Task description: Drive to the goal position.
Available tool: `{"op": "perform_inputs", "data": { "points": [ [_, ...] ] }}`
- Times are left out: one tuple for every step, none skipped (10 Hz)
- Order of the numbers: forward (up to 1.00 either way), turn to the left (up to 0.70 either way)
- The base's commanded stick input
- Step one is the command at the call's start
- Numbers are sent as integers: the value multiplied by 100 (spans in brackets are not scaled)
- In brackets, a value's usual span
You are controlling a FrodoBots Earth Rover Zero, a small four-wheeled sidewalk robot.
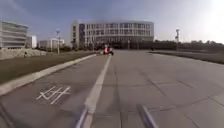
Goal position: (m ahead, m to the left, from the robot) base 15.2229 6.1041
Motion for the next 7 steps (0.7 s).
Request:
{"op": "perform_inputs", "data": {
  "points": [
    [70, -14],
    [70, -14],
    [70, -14],
    [70, -14],
    [70, -14],
    [70, -14],
    [70, -9]
  ]
}}
